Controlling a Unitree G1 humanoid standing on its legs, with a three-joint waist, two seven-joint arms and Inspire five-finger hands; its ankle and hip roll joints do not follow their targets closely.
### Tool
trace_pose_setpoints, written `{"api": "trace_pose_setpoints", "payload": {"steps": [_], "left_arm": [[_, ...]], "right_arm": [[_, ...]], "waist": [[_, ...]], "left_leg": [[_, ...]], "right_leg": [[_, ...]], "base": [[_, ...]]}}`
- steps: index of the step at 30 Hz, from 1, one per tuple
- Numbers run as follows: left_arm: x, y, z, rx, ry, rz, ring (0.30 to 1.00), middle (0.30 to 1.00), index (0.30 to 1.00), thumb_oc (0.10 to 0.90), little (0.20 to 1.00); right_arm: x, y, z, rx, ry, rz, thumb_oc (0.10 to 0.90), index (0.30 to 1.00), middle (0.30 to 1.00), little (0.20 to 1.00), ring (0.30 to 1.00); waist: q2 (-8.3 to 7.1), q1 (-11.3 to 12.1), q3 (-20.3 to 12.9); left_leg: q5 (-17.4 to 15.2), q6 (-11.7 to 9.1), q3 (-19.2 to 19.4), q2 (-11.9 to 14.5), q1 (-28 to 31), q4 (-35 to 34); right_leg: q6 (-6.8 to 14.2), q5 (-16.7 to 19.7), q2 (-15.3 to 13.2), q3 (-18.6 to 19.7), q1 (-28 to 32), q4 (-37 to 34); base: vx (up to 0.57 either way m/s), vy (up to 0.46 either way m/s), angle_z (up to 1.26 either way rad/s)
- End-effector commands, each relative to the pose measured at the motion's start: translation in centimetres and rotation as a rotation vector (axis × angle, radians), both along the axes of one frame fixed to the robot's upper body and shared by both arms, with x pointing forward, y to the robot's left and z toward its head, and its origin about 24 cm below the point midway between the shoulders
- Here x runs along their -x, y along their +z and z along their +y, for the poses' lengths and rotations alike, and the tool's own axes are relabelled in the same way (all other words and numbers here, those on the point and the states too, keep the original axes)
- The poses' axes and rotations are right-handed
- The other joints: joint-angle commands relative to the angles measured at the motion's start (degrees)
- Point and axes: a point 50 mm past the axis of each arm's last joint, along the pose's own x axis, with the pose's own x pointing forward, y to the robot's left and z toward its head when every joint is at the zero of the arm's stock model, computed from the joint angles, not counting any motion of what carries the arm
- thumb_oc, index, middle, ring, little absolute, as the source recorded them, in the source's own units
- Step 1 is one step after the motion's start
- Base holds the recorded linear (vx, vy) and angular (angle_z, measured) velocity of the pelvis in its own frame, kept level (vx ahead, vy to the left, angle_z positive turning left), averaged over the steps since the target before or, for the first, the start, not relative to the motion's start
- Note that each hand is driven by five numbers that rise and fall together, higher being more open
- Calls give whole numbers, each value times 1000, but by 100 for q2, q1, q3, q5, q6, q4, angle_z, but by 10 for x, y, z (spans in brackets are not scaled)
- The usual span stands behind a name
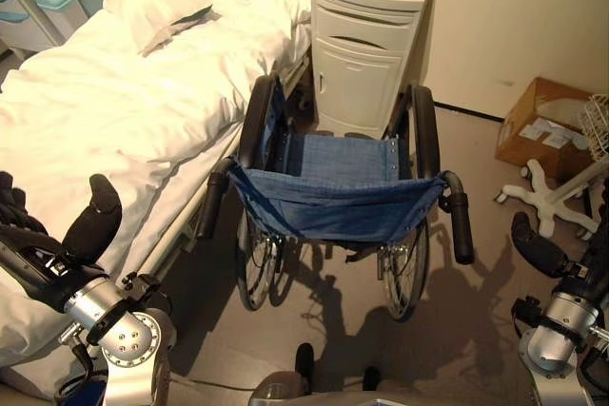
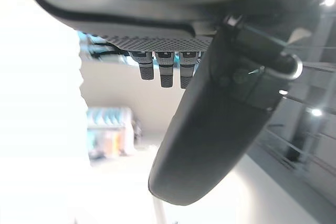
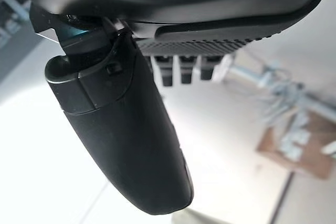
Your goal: Push the wheelchair next to the bed
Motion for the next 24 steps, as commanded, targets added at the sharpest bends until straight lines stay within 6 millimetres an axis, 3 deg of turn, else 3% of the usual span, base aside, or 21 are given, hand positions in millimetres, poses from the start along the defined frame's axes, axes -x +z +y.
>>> {"api": "trace_pose_setpoints", "payload": {"steps": [1, 5, 7, 15, 18, 24], "left_arm": [[6, 5, 14, -125, 34, 26, 900, 900, 900, 800, 900], [11, -34, 20, -92, 21, 214, 900, 900, 900, 800, 900], [11, -44, 19, -96, -1, 272, 900, 900, 900, 800, 900], [2, -107, 3, -87, -205, 601, 900, 900, 900, 800, 900], [-4, -134, -12, -71, -336, 766, 900, 900, 900, 800, 900], [-9, -158, -32, -91, -516, 923, 900, 900, 900, 800, 900]], "right_arm": [[-10, 7, -9, 12, -23, -54, 800, 900, 900, 900, 900], [-2, -30, -10, -49, -38, 122, 800, 900, 900, 900, 900], [-2, -40, -9, -63, -36, 169, 800, 900, 900, 900, 900], [-5, -92, 4, -147, 58, 456, 800, 900, 900, 900, 900], [-1, -118, 6, -194, 96, 607, 800, 900, 900, 900, 900], [7, -146, 17, -288, 160, 778, 800, 900, 900, 900, 900]], "waist": [[49, 13, -255], [39, 38, -235], [39, 47, -225], [92, 83, -186], [131, 132, -182], [187, 174, -197]], "left_leg": [[-695, -145, -108, 130, 368, 29], [-700, -135, -110, 123, 384, 44], [-703, -132, -114, 121, 394, 45], [-730, -140, -118, 121, 419, 72], [-754, -137, -124, 124, 428, 93], [-776, -130, -150, 128, 443, 131]], "right_leg": [[-82, 14, 50, -228, -409, 623], [-98, 32, 50, -214, -374, 597], [-102, 37, 54, -209, -362, 593], [-117, 48, 62, -191, -343, 623], [-120, 41, 54, -212, -320, 629], [-125, 18, 37, -228, -298, 663]], "base": [[0, 0, 0], [0, 0, 0], [0, 0, 0], [0, 0, 0], [0, 0, 0], [0, 0, 0]]}}
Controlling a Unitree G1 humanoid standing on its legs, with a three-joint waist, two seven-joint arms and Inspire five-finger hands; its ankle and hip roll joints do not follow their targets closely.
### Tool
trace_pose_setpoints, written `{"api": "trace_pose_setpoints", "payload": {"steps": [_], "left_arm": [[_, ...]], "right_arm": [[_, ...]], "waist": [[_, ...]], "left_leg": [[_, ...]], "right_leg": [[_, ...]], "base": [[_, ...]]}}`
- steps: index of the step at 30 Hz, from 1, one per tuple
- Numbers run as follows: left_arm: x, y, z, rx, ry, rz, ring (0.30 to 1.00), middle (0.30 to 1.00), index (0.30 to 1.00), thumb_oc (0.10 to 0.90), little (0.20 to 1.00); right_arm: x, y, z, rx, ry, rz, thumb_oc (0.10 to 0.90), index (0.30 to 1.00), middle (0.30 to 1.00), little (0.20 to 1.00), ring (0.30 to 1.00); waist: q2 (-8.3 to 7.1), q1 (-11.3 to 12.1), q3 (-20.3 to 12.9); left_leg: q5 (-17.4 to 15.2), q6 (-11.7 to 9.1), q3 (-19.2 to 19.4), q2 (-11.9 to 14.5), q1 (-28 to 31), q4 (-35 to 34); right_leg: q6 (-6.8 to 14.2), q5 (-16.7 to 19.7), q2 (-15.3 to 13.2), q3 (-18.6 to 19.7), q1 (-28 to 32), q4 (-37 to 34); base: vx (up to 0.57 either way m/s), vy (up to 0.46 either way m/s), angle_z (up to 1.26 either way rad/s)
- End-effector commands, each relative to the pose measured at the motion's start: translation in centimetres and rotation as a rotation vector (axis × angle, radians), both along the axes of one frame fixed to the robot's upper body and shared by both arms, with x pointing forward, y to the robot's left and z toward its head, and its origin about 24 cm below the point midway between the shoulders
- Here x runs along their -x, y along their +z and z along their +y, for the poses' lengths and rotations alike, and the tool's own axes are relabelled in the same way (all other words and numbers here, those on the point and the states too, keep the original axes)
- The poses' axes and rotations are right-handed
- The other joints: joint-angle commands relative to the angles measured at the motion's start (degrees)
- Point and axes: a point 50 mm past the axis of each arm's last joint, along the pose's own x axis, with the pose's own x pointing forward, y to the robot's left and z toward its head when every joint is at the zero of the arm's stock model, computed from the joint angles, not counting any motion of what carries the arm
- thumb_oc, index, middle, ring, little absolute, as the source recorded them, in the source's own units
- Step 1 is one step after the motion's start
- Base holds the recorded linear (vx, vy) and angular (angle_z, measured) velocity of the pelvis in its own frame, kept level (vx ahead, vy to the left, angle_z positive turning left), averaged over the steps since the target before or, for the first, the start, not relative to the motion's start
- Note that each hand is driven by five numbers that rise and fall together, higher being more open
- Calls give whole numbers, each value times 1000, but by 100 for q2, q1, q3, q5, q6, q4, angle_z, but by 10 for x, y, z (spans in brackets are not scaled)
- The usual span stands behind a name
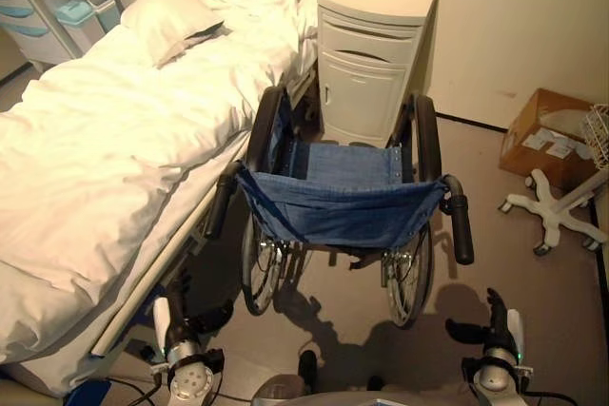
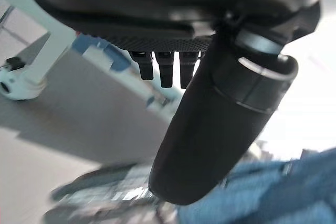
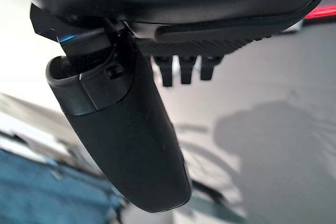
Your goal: Push the wheelchair next to the bed
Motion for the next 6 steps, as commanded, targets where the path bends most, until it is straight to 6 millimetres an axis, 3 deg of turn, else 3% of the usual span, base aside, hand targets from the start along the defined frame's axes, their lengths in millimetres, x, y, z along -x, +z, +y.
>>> {"api": "trace_pose_setpoints", "payload": {"steps": [1, 6], "left_arm": [[-38, 18, 3, -47, -110, -102, 900, 900, 900, 800, 900], [-34, 5, -10, 16, -160, -39, 900, 900, 900, 800, 900]], "right_arm": [[-24, 9, -2, -65, 4, -81, 800, 900, 900, 900, 900], [-21, -1, 14, -157, 9, -47, 800, 900, 900, 900, 900]], "waist": [[41, 119, -93], [86, 97, -98]], "left_leg": [[-807, -140, -134, 117, 310, 131], [-815, -130, -136, 119, 302, 174]], "right_leg": [[-120, 9, 33, -216, -402, 668], [-130, 3, 29, -198, -403, 686]], "base": [[0, 0, 0], [0, 0, 0]]}}
